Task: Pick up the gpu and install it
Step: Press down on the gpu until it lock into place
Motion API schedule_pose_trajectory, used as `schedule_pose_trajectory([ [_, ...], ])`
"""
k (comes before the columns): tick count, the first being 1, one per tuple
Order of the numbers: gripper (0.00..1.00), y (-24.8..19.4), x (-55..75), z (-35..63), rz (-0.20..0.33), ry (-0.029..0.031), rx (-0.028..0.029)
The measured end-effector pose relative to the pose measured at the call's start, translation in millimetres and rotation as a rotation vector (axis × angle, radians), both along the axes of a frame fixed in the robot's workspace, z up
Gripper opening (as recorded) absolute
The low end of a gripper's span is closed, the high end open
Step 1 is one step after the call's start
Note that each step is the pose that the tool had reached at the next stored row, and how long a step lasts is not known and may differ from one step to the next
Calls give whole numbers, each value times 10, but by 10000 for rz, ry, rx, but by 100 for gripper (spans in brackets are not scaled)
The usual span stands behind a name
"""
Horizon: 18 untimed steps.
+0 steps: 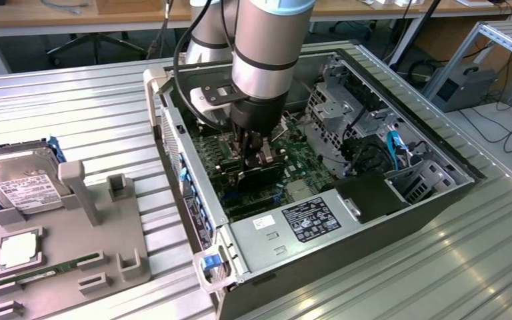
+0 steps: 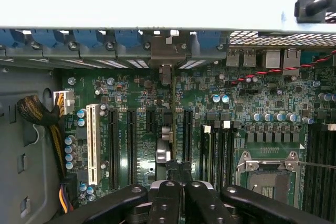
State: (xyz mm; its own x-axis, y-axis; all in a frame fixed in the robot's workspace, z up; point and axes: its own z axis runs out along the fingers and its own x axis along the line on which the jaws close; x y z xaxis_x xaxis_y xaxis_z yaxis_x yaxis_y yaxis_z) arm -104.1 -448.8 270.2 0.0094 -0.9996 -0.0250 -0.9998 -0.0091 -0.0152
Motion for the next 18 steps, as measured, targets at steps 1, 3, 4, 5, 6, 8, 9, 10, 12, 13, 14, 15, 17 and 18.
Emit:
schedule_pose_trajectory([
  [1,11,0,0,0,0,0,-1],
  [3,11,0,0,0,0,0,0],
  [4,11,0,0,0,0,0,0],
  [5,11,0,0,0,0,-1,0],
  [6,11,0,0,0,0,0,-1],
  [8,11,0,0,0,0,0,0],
  [9,11,0,0,0,0,0,0],
  [10,11,1,0,10,-1,-3,7],
  [12,11,0,0,71,-1,-1,1],
  [13,11,0,0,102,-1,-2,2],
  [14,11,0,0,124,0,-1,1],
  [15,11,0,0,183,0,-1,0],
  [17,11,0,0,234,-1,-1,0],
  [18,11,0,0,265,0,0,0],
])
